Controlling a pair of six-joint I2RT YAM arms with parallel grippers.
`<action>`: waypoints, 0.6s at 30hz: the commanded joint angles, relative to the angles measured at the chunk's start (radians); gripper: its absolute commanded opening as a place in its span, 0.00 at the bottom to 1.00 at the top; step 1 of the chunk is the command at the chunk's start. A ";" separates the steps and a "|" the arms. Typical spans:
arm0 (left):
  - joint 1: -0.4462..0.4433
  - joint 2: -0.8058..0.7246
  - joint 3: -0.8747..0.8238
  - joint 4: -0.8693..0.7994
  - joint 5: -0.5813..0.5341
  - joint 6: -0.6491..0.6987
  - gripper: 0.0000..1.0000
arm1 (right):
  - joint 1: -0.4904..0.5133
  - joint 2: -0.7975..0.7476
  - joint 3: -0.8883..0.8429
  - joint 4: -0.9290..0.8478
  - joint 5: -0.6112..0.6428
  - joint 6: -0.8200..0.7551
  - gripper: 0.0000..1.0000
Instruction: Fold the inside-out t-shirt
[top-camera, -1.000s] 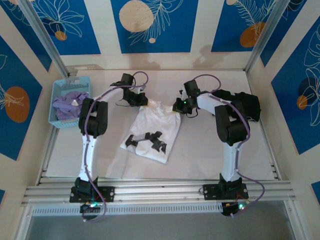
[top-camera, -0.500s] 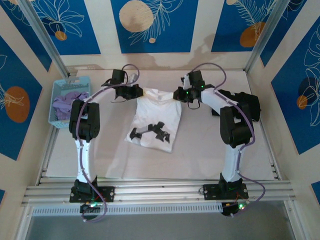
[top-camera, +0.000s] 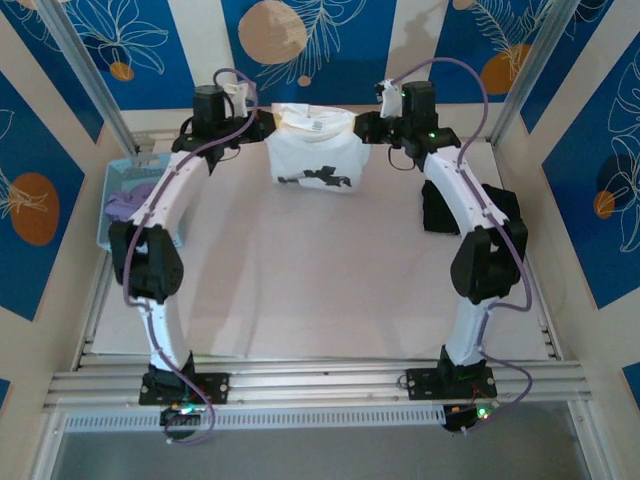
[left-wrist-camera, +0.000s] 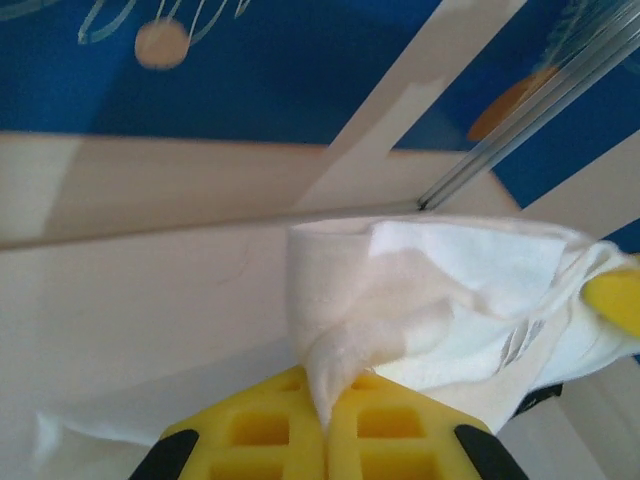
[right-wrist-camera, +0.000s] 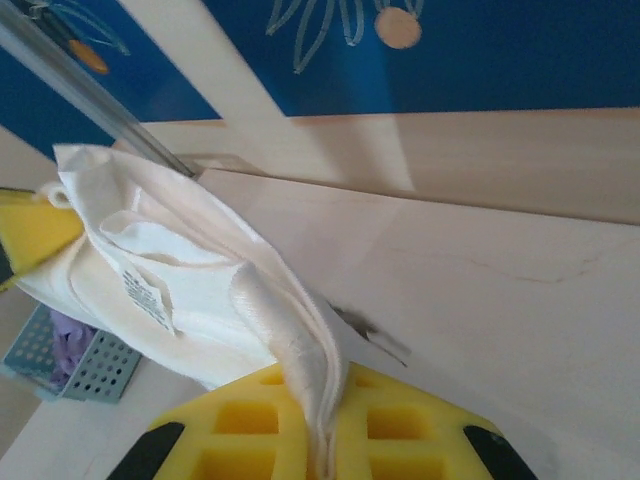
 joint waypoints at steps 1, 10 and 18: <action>0.008 -0.105 -0.216 0.109 0.015 -0.038 0.00 | 0.035 -0.110 -0.159 0.025 -0.039 -0.047 0.01; -0.035 -0.576 -0.909 0.268 0.031 -0.096 0.00 | 0.195 -0.406 -0.683 0.046 0.016 0.048 0.01; -0.042 -0.707 -1.116 0.180 -0.068 -0.077 0.00 | 0.247 -0.444 -0.820 0.031 0.062 0.154 0.02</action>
